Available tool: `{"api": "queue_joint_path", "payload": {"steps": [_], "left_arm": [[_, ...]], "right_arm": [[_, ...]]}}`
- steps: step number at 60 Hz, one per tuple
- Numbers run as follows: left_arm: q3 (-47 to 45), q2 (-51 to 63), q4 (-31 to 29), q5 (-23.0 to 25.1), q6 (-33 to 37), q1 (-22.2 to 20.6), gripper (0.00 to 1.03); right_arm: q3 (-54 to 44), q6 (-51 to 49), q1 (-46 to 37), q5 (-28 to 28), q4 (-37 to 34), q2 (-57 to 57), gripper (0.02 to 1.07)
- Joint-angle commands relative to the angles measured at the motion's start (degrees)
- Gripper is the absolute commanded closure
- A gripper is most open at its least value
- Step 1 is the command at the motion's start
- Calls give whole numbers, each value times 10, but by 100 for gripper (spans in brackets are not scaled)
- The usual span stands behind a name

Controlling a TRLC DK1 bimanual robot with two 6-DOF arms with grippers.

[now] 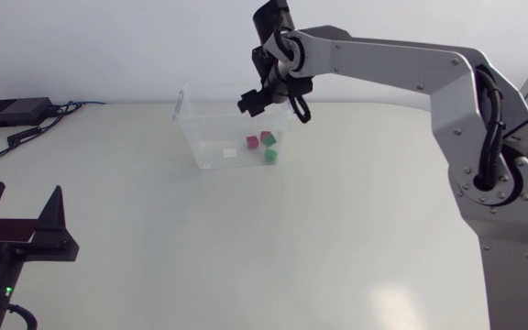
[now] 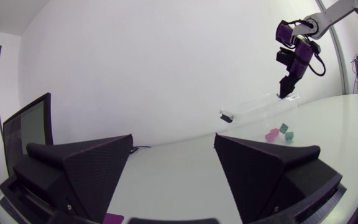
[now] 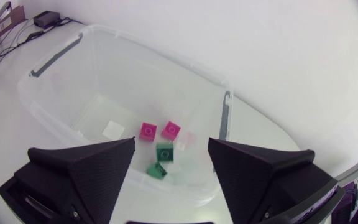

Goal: Place the duplo bricks in the container

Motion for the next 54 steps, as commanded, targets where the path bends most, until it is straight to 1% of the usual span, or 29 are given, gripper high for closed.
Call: {"api": "queue_joint_path", "payload": {"steps": [1, 4, 7, 10, 13, 18, 23, 29, 35, 41, 48, 54], "left_arm": [[-11, -8, 5, -4, -4, -3, 10], [-11, -8, 4, -5, -7, -5, 10], [-11, -8, 4, -8, -7, -9, 10], [-11, -8, 4, -10, -7, -13, 10], [-11, -8, 2, -12, -7, -14, 10], [-11, -8, 0, -13, -6, -14, 8], [-11, -8, -3, -15, -7, -16, 7], [-11, -8, -3, -15, -8, -16, 7], [-10, -8, -3, -15, -11, -19, 7], [-10, -8, -3, -16, -16, -22, 7], [-10, -8, -3, -16, -17, -27, 7], [-10, -8, -4, -16, -20, -28, 7]], "right_arm": [[47, -4, 5, 7, -50, 9, 6], [60, 14, 1, 7, -93, 3, 6], [41, 20, -2, 7, -95, -18, 6], [1, 23, -6, 8, -76, -54, 6], [-58, 23, -9, 8, -37, -100, 6], [-139, 23, -15, 9, 7, -165, 6], [-207, 22, -18, 8, 29, -222, 6], [-260, 22, -29, 8, 35, -275, 6], [-314, 23, -54, 8, 36, -330, 6], [-367, 15, -97, 1, 39, -377, 6], [-404, -2, -144, -4, 42, -414, 6], [-425, -11, -184, -28, 29, -440, 6]]}}
